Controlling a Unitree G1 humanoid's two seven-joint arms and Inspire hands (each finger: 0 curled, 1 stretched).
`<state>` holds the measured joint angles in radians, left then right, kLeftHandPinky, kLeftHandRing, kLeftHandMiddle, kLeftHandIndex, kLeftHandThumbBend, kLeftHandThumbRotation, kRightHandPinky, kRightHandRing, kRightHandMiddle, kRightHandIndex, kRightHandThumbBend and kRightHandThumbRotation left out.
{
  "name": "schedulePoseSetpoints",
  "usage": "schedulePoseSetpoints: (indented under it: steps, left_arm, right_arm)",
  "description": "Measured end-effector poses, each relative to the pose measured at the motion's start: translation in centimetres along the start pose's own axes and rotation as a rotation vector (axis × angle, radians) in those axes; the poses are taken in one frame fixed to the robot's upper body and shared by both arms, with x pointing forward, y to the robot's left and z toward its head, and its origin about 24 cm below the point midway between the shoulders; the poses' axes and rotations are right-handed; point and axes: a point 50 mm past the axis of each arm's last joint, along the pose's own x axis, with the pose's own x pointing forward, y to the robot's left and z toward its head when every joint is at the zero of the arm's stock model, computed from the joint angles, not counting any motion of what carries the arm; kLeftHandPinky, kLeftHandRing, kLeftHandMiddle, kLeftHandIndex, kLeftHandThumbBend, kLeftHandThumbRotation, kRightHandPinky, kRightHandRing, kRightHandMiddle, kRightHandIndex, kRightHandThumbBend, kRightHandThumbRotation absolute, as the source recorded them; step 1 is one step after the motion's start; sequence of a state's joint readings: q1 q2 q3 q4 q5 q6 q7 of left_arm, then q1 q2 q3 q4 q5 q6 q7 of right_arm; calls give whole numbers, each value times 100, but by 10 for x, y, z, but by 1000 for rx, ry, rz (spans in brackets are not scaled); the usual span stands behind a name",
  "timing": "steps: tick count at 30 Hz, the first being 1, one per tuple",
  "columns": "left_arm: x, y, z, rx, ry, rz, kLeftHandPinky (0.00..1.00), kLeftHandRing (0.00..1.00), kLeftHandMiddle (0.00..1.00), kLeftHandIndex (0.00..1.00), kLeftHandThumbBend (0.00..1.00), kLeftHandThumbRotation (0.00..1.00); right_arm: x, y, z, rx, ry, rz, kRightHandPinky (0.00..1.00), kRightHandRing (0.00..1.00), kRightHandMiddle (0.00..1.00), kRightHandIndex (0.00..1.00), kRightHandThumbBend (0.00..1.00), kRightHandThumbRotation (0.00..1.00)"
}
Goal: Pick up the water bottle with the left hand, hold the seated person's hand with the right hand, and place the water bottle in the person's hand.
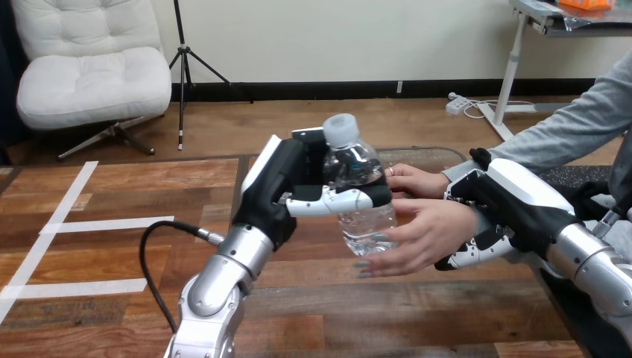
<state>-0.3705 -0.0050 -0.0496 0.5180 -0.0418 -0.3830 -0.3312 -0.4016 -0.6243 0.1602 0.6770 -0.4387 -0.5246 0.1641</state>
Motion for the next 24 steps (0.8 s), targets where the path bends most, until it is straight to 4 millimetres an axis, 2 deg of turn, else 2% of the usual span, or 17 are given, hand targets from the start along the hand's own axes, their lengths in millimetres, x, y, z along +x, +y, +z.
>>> schedulePoseSetpoints:
  steps: [24]
  left_arm:
    - [8,-9,6,-3,-23,-46,25,30,34,36,74,0]
  right_arm:
    - [2,-1,5,5,-20,-10,19,22,27,29,81,0]
